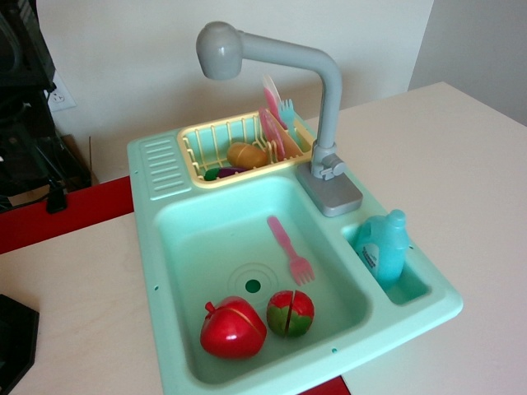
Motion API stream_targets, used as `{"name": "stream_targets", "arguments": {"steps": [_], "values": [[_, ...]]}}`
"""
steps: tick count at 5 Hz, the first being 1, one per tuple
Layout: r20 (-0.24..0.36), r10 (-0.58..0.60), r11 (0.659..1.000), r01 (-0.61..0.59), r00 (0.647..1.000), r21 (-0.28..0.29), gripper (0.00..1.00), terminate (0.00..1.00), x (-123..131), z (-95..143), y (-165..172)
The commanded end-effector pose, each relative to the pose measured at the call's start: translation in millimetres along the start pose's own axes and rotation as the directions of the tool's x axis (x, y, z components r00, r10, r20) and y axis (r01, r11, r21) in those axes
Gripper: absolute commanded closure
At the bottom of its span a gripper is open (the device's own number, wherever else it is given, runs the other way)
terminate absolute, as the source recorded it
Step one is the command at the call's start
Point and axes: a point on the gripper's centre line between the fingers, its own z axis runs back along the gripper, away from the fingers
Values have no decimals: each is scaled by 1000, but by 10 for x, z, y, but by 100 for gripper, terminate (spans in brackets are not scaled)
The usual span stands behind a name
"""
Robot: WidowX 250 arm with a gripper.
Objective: Turn faucet front to right
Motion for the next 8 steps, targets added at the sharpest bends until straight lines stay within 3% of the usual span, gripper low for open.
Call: {"name": "stream_targets", "arguments": {"steps": [1,2,4,8], "values": [[0,0,1000,0,1000,0,0,0,0,0,0],[2,22,1000,-23,1000,12,0,0,184,49,1],[-4,97,995,-97,995,-29,0,0,467,33,259],[-30,150,988,-150,988,-17,0,0,998,-49,751]]}}
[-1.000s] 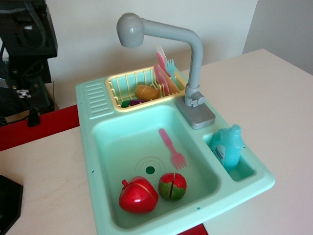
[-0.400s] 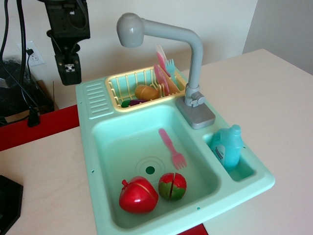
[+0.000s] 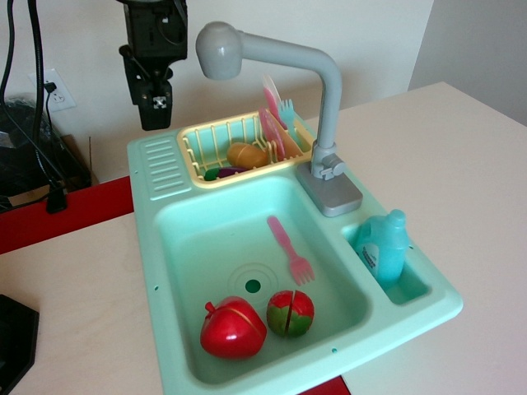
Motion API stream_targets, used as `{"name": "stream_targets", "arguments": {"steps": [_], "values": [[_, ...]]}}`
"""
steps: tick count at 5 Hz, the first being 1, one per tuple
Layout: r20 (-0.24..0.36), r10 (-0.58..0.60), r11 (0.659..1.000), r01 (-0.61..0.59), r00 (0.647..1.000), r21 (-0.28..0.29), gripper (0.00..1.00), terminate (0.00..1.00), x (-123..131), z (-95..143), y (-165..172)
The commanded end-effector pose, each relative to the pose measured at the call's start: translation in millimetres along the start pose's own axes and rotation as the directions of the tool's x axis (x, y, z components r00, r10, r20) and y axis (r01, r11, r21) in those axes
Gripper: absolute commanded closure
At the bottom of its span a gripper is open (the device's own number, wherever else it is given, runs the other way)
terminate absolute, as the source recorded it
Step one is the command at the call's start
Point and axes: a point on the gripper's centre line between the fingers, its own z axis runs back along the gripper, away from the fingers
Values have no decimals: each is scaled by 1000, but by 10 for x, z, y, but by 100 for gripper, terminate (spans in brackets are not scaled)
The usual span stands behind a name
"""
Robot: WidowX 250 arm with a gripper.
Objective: Turn faucet front to right
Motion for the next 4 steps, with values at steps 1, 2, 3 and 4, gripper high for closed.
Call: {"name": "stream_targets", "arguments": {"steps": [1,2,3,4], "values": [[28,-26,1000,26,999,7,0,0,193,74,-12],[18,-86,996,85,996,26,0,0,237,60,-277],[11,-184,982,183,983,45,0,0,228,45,-775],[6,-280,958,279,960,67,0,0,168,47,-1246]]}}
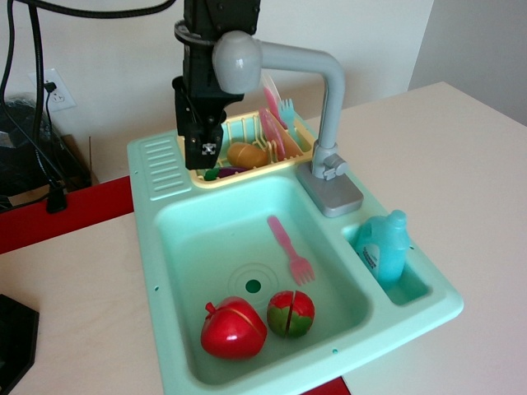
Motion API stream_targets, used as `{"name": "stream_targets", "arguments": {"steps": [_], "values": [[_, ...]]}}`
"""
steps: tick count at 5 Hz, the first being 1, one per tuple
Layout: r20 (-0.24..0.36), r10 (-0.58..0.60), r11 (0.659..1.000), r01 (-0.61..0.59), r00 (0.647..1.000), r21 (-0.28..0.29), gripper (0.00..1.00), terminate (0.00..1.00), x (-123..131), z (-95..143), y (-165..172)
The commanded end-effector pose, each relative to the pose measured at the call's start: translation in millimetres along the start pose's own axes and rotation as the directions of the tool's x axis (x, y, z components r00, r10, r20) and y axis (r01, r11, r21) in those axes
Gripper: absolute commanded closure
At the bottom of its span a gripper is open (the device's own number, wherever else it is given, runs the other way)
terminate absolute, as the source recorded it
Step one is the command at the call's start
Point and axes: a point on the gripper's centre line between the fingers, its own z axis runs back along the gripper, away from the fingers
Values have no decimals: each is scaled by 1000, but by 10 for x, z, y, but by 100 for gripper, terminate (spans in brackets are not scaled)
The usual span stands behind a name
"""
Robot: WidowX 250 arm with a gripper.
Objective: Turn faucet front to right
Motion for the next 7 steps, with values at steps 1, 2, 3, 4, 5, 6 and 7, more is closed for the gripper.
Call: {"name": "stream_targets", "arguments": {"steps": [1,2,3,4,5,6,7], "values": [[30,-165,986,164,986,43,0,0,3,121,-656],[26,-173,984,171,985,57,0,0,-28,139,-816],[41,-4,997,1,999,77,0,0,-216,162,-403],[32,151,980,-154,988,123,0,0,-461,76,33],[38,269,947,-271,962,174,0,0,-662,-28,354],[41,333,924,-335,942,183,0,0,-749,-44,524],[37,321,934,-322,946,154,0,0,-860,-52,528]]}}
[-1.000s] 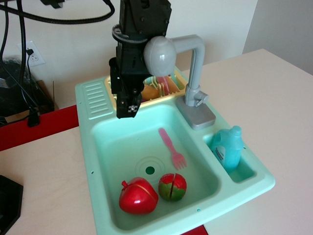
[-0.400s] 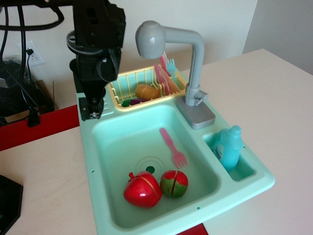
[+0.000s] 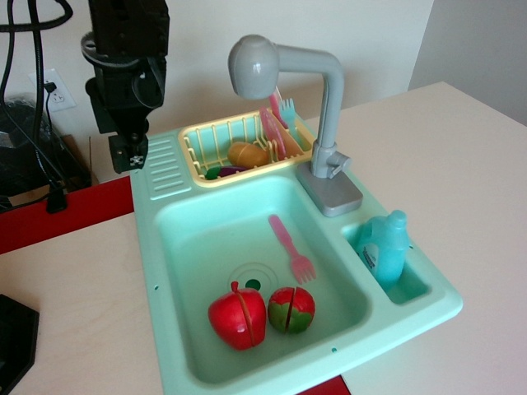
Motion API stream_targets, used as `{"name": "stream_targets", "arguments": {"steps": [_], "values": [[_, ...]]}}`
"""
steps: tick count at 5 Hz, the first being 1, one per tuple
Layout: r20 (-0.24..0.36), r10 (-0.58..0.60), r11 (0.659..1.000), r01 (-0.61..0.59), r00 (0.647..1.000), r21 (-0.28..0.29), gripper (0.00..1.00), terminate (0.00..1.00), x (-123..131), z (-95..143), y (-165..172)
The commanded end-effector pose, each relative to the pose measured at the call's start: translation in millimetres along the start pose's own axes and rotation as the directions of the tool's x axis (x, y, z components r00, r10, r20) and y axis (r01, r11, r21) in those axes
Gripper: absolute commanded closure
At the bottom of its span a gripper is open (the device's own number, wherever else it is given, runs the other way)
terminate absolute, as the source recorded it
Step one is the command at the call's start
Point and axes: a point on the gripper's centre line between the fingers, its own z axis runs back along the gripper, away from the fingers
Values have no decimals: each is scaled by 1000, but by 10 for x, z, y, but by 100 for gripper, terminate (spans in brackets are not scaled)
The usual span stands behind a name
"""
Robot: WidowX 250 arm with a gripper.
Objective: Turn faucet front to right
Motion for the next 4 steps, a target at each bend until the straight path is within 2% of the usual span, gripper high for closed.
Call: {"name": "stream_targets", "arguments": {"steps": [1,2,3,4], "values": [[158,-102,991,114,982,-70,0,0,-263,239,-55],[143,-208,961,230,968,-155,0,0,-660,374,-211],[153,-243,934,274,958,-229,0,0,-934,346,-296],[156,-245,937,276,957,-216,0,100,-1129,292,-271]]}}
